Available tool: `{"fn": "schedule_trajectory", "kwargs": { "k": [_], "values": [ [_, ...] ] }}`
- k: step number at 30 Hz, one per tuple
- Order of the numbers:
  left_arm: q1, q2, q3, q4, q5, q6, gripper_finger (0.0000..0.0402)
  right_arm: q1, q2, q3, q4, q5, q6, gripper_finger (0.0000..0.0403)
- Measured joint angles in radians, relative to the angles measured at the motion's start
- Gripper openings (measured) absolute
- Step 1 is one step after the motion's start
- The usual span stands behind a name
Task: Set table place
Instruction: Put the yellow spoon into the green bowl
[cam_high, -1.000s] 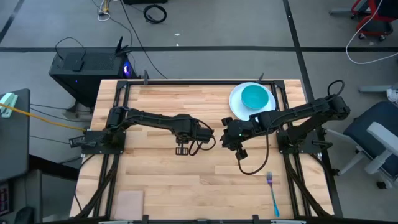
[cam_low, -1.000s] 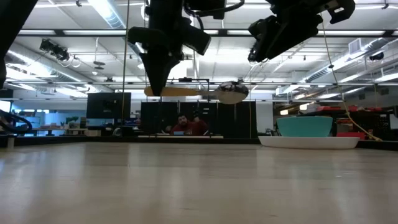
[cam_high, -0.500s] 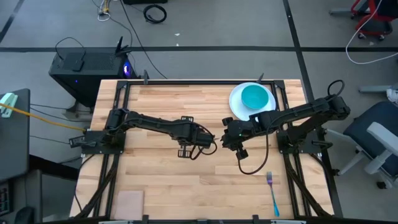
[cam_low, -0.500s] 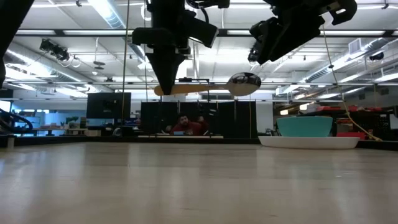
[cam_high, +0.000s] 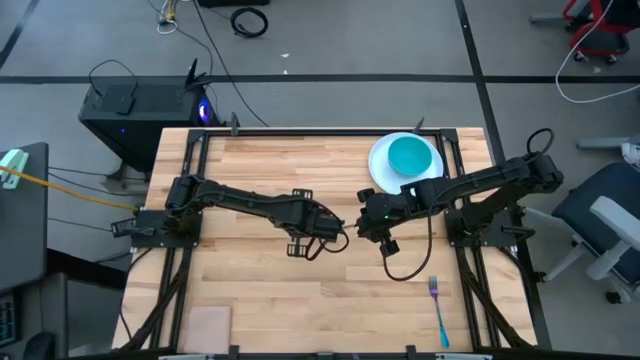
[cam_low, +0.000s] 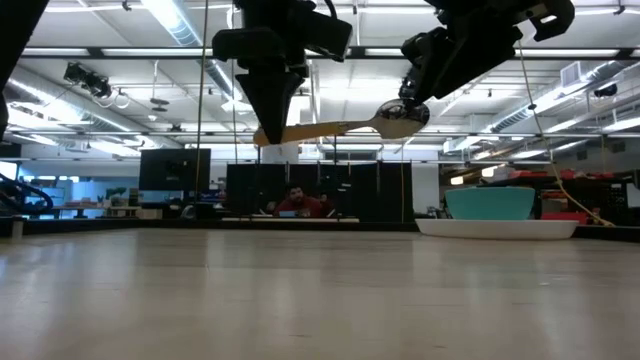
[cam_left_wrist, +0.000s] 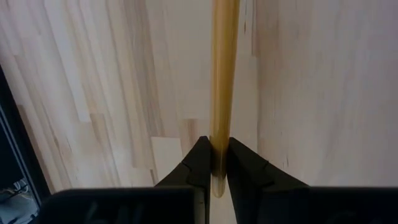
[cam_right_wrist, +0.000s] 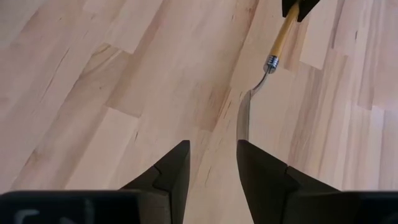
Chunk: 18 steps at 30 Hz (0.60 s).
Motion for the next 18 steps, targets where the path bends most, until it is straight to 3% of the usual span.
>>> {"fn": "schedule_trajectory", "kwargs": {
  "k": [18],
  "values": [
    [-0.008, 0.000, 0.000, -0.019, 0.051, -0.039, 0.0038, 0.000, 0.000, 0.000, 0.001, 0.034, -0.002, 0.0139]
  ]
}}
